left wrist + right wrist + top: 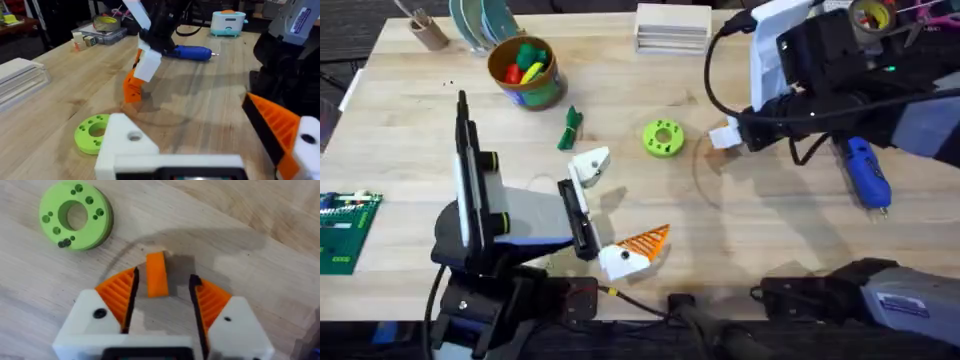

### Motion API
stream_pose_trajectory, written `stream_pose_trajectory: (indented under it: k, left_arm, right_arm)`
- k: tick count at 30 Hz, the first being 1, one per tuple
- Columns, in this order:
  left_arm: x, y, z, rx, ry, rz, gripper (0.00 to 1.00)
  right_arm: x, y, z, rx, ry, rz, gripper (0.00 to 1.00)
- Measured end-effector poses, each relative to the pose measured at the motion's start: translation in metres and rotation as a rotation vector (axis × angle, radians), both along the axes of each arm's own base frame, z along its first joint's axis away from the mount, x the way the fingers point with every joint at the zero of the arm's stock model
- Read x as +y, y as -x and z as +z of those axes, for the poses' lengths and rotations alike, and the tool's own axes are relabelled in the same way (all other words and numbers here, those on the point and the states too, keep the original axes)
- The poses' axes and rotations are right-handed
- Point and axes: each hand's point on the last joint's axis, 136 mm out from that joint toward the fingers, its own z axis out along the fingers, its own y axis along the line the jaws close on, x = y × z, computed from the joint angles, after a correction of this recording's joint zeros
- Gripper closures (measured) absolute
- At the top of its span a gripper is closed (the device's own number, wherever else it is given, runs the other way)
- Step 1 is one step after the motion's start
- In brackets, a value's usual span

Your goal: Pick up the gripper from the table and insert it into the empty holder that is missing its gripper. Then pick up a screw, insert it into the mounting hole, and use the screwdriver to tighten it. Finally, clean up the table by picking up the vegetable and placing it into the bucket.

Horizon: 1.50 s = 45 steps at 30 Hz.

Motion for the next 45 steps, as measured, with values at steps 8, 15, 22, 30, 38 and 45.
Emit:
stream_pose_trajectory:
  k: [8, 15, 22, 30, 38, 45]
  left_arm:
    - [0.0, 0.0, 0.0001, 0.0, 0.0, 0.0, 0.008]
    - [0.0, 0.0, 0.0001, -0.001, 0.0, 0.0, 0.008]
    - [0.0, 0.0, 0.0001, 0.0, 0.0, 0.0, 0.008]
    - [0.0, 0.0, 0.0001, 0.0, 0.0, 0.0, 0.008]
    - [0.0, 0.0, 0.0001, 0.0, 0.0, 0.0, 0.008]
    - [0.0, 0.0, 0.0002, -0.001, 0.0, 0.0, 0.008]
  right_arm:
    - [0.0028, -0.0091, 0.0021, -0.034, -0.008, 0.002, 0.527]
    - [0.0025, -0.0084, 0.0016, -0.03, -0.007, 0.002, 0.553]
    - [0.0024, -0.0079, 0.0013, -0.028, -0.006, 0.002, 0.553]
    - [0.0024, -0.0079, 0.0009, -0.027, -0.006, 0.002, 0.571]
    - [0.0023, -0.0074, -0.0029, -0.014, -0.002, 0.002, 0.662]
    - [0.0023, -0.0052, -0.0037, -0.003, -0.004, 0.004, 0.985]
